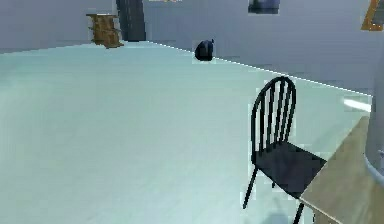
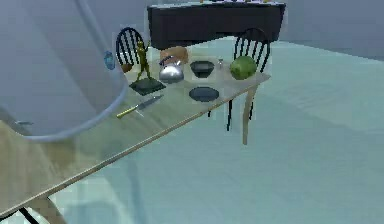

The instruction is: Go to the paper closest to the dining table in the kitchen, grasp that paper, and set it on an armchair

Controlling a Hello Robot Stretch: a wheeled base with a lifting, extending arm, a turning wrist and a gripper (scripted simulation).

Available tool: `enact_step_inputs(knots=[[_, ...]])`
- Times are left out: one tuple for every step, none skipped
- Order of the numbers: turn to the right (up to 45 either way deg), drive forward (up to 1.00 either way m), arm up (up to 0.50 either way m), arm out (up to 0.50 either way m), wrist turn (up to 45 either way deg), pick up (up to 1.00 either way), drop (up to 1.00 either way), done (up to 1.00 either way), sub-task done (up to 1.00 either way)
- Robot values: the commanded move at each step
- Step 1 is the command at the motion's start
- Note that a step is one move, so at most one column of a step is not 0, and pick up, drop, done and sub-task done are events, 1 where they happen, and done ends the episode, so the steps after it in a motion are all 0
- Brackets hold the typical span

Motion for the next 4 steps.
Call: enact_step_inputs(knots=[[-27.0, 0.00, 0.00, 0.00, 0.0, 0.00, 0.00, 0.00, 0.00], [0.0, 0.35, 0.00, 0.00, 0.0, 0.00, 0.00, 0.00, 0.00], [0.0, 1.00, 0.00, 0.00, 0.0, 0.00, 0.00, 0.00, 0.00], [3.0, 0.00, 0.00, 0.00, 0.0, 0.00, 0.00, 0.00, 0.00]])
